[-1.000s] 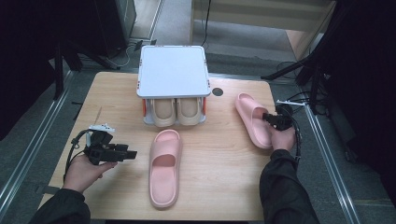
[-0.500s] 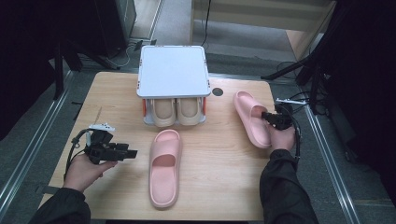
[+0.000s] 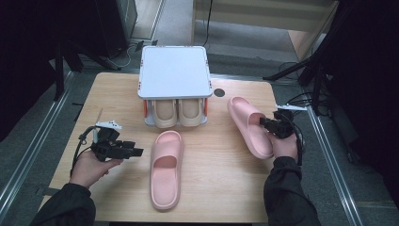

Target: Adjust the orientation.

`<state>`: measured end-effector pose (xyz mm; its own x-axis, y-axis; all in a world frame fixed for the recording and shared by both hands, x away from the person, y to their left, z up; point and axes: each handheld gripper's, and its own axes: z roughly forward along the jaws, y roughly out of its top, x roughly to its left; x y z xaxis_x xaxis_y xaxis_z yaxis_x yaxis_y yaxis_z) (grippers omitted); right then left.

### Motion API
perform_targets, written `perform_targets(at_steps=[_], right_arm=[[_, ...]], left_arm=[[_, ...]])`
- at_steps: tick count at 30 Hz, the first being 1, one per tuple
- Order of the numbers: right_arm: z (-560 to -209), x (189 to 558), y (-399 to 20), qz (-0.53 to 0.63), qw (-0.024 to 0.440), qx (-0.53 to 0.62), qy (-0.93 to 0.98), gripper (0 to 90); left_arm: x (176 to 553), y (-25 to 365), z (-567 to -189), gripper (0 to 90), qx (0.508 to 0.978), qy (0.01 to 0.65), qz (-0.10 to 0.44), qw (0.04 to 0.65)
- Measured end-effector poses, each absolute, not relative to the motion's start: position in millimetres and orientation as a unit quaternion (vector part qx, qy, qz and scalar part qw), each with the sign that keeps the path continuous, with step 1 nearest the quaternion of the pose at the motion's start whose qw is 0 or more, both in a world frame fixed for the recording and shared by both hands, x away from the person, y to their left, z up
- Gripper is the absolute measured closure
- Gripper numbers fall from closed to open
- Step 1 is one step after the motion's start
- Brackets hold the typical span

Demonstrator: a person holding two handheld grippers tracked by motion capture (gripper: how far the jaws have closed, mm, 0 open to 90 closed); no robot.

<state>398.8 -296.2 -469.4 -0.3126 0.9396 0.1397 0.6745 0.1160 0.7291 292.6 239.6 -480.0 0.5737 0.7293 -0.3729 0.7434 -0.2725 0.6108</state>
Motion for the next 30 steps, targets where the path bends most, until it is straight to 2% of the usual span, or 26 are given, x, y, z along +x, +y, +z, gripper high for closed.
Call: perform_targets(at_steps=[13,20,30], right_arm=[[-467.5,352.4,-270.7,0.358,0.163,0.524,0.755,84.1],[-467.7,336.8,-258.3,0.361,0.153,0.513,0.764,84.1],[-475.3,324.2,-229.7,0.352,0.144,0.486,0.787,84.0]], left_arm=[[305.4,224.3,-479.9,48.1,0.814,0.433,-0.014,0.386],[310.5,222.1,-477.8,56.0,0.805,0.438,-0.021,0.400],[314.6,220.8,-481.2,54.8,0.806,0.440,-0.021,0.395]])
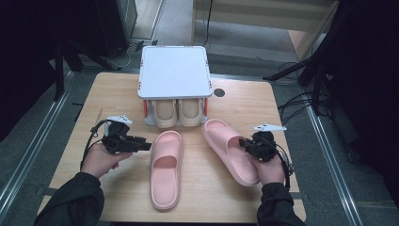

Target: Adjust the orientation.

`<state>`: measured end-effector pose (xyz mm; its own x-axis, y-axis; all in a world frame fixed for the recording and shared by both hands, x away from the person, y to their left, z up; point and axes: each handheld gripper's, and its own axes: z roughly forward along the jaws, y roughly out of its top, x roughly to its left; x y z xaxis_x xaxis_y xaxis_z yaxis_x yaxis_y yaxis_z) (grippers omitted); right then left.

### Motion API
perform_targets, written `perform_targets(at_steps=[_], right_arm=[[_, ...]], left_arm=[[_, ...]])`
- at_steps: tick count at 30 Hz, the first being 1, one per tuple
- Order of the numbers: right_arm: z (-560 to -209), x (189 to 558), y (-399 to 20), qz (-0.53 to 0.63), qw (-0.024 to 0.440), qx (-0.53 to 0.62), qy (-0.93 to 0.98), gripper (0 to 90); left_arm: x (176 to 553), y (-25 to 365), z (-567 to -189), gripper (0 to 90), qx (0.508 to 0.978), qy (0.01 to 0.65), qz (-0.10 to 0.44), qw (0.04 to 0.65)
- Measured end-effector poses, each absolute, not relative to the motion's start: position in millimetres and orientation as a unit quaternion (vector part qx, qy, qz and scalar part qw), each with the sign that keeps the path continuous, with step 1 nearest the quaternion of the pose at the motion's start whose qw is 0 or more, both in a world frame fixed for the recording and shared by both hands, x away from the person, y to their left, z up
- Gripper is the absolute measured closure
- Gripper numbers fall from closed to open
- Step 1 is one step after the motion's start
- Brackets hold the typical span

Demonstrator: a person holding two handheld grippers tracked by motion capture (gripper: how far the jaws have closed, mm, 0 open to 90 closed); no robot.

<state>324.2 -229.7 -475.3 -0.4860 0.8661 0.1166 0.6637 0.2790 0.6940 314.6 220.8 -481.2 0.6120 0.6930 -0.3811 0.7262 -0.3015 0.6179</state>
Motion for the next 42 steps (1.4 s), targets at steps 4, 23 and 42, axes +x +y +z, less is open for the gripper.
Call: perform_targets(at_steps=[4,23,42], right_arm=[[-479.7,324.2,-218.8,0.345,0.140,0.474,0.798,84.0],[-502.1,325.7,-180.3,0.316,0.140,0.434,0.832,83.1],[-503.9,312.1,-167.8,0.318,0.111,0.420,0.842,73.7]], left_arm=[[314.6,220.1,-481.7,53.5,0.807,0.439,-0.019,0.395],[313.7,217.2,-483.6,56.7,0.818,0.421,-0.009,0.391],[314.3,218.2,-483.5,54.2,0.817,0.425,-0.012,0.390]])
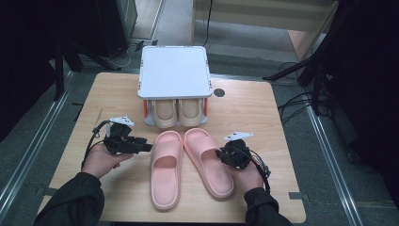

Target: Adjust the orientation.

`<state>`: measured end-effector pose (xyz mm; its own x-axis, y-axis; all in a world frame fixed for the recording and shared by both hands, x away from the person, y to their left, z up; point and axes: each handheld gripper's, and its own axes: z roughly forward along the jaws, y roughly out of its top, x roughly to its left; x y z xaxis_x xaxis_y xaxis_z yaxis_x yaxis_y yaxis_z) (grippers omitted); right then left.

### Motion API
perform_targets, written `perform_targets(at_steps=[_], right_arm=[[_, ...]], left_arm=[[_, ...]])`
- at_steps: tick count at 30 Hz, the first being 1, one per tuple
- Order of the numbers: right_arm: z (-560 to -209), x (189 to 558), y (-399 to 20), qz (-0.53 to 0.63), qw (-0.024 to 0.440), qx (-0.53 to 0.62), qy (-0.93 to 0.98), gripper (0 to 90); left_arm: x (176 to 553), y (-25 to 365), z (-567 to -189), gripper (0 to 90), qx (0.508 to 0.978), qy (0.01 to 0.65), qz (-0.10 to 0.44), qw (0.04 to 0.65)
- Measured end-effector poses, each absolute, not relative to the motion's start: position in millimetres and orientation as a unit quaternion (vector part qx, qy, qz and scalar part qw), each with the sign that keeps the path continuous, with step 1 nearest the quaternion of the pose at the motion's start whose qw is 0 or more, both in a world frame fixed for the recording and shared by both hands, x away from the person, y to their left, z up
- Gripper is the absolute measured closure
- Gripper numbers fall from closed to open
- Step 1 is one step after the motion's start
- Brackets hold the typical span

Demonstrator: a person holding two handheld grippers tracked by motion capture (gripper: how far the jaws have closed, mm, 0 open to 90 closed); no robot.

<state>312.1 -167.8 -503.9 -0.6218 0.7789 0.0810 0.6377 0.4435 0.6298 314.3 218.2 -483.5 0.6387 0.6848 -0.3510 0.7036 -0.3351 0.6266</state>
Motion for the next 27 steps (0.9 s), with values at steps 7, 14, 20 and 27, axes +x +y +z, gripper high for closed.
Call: perform_targets(at_steps=[7,14,20,27], right_arm=[[-486.3,304.2,-182.0,0.373,0.076,0.409,0.829,71.7],[-479.4,303.7,-192.4,0.387,0.076,0.399,0.828,88.5],[-488.8,320.6,-198.2,0.376,0.082,0.416,0.824,88.8],[-503.5,337.7,-193.3,0.348,0.081,0.418,0.835,88.7]], left_arm=[[314.8,220.6,-483.3,52.6,0.810,0.436,-0.013,0.391],[313.3,220.6,-481.9,60.9,0.810,0.431,-0.007,0.397],[315.4,223.6,-484.9,72.3,0.809,0.434,-0.014,0.396],[316.6,219.4,-492.9,76.4,0.818,0.433,-0.023,0.379]])
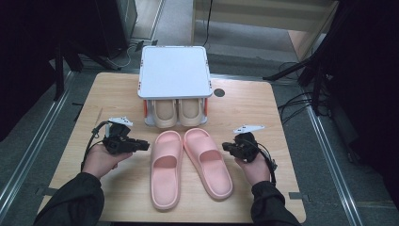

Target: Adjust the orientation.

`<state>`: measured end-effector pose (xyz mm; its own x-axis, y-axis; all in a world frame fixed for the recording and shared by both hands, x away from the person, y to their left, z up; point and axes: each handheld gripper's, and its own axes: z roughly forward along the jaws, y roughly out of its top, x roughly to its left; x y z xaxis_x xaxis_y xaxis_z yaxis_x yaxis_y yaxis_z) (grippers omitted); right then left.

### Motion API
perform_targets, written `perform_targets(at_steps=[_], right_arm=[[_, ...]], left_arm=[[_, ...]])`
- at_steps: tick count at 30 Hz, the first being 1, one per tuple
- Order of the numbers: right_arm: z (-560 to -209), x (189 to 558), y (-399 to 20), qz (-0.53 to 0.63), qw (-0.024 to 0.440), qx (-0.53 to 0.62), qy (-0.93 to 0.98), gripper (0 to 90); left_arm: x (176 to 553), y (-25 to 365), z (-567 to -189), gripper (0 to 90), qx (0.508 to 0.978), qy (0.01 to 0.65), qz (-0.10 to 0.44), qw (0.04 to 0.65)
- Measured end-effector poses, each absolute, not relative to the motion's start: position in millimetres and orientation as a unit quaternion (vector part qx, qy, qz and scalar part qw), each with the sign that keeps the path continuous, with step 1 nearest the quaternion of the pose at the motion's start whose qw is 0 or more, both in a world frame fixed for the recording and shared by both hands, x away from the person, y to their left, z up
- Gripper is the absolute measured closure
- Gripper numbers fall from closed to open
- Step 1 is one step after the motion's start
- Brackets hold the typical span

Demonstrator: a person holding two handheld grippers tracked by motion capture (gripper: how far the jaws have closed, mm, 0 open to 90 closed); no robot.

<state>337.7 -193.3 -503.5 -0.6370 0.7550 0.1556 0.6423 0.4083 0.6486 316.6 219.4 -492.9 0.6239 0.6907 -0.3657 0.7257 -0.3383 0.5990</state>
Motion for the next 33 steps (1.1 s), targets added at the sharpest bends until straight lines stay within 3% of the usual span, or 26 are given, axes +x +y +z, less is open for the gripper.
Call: perform_targets(at_steps=[10,33], right_arm=[[-508.2,335.5,-180.4,0.333,0.072,0.406,0.848,87.4],[-514.0,319.1,-168.6,0.362,0.043,0.419,0.832,88.4]], left_arm=[[316.7,207.4,-500.7,75.4,0.837,0.419,-0.032,0.351],[313.9,203.9,-501.3,74.1,0.837,0.414,-0.046,0.356]])
